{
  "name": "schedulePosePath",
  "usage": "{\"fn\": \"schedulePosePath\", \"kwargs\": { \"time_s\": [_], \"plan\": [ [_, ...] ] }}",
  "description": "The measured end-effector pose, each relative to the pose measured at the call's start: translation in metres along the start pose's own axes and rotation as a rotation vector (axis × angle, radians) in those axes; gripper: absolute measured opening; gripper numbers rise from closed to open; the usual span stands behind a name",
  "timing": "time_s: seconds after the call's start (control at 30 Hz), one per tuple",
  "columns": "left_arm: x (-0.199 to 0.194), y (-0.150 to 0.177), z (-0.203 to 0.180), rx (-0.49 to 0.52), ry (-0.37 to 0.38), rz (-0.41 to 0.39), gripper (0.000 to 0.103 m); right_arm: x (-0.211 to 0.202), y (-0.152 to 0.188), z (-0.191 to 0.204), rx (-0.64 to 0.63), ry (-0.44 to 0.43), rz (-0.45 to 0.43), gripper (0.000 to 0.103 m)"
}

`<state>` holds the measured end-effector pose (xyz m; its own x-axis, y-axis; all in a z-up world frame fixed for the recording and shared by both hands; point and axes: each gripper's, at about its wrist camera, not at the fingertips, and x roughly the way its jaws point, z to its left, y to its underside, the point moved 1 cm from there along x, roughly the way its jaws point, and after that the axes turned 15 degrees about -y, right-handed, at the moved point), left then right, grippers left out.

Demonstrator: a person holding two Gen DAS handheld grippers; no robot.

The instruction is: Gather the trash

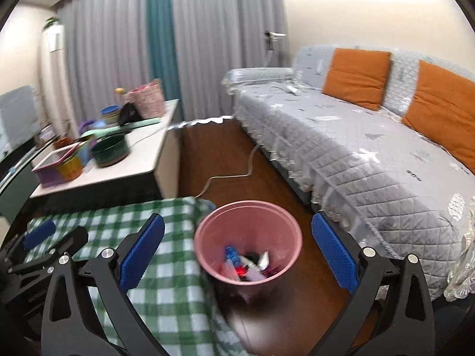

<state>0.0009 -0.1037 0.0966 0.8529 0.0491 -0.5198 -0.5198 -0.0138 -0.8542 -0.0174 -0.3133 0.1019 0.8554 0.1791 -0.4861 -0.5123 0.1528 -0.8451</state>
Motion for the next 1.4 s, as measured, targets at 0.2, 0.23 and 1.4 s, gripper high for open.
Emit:
{"fn": "schedulePosePath", "kwargs": {
  "time_s": [0.2, 0.23, 1.4],
  "plan": [
    [-0.028, 0.017, 0.039, -0.02, -0.078, 0.003, 0.088, -0.014, 0.022, 0.032, -0.033, -0.05, -0.007, 0.098],
    [-0.031, 0.019, 0.043, -0.024, -0.089, 0.005, 0.088, -0.016, 0.027, 0.036, -0.032, -0.059, -0.007, 0.098],
    [-0.005, 0.085, 0.081, -0.061, -0.188, 0.145, 0.088, 0.03, 0.077, 0.052, -0.08, -0.013, 0.109, 0.098]
  ]
}}
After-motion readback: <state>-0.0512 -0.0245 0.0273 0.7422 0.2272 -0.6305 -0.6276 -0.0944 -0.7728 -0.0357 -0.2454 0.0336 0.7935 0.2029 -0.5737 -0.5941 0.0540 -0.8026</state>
